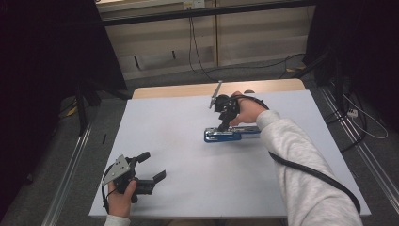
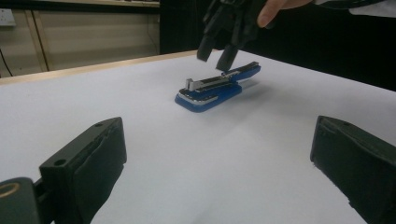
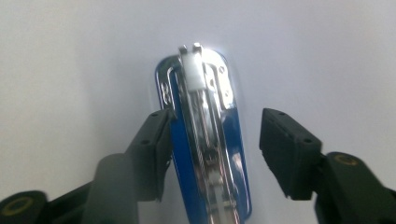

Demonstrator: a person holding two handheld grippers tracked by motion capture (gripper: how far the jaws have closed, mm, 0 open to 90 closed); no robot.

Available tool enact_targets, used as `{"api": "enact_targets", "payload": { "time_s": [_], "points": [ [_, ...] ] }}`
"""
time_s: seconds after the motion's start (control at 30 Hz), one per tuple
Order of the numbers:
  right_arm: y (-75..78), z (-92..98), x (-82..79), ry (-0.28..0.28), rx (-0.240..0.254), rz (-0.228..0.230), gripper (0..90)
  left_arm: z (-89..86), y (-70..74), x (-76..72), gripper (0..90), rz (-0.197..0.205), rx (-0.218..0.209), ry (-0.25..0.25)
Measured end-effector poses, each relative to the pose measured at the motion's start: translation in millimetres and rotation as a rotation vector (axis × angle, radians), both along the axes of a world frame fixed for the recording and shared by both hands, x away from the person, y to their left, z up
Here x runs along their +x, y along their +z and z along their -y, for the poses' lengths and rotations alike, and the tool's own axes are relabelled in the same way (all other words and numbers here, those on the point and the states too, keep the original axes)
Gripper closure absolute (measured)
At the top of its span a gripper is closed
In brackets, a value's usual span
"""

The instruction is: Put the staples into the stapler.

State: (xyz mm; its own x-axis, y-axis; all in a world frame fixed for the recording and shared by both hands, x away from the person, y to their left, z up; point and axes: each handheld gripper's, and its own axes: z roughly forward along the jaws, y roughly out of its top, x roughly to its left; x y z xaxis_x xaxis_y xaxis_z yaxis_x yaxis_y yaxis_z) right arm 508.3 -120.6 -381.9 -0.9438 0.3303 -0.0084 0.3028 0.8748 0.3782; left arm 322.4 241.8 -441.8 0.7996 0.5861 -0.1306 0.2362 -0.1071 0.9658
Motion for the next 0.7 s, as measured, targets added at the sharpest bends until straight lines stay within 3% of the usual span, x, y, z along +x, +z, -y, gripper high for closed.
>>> {"api": "enact_targets", "payload": {
  "time_s": [0.07,0.17,0.27,0.47,0.7],
  "points": [
    [-0.2,12.2,-3.4,-0.027,0.003,0.019,35.6,2.4,1.0,3.1,3.4,-0.017,0.004,0.011],
    [-0.9,28.2,-9.1,-0.065,0.035,0.027,33.2,3.5,1.7,7.2,3.4,-0.027,0.009,0.009],
    [-2.7,42.8,-13.2,-0.102,0.101,0.034,28.0,6.1,2.3,12.1,3.3,-0.036,0.011,0.022],
    [-5.6,66.8,-24.2,-0.184,0.168,0.050,18.9,14.1,2.2,16.8,3.3,-0.050,0.028,0.017],
    [-8.9,89.7,-37.8,-0.245,0.185,0.066,13.3,22.2,3.5,23.7,3.3,-0.059,0.026,0.015]
  ]
}}
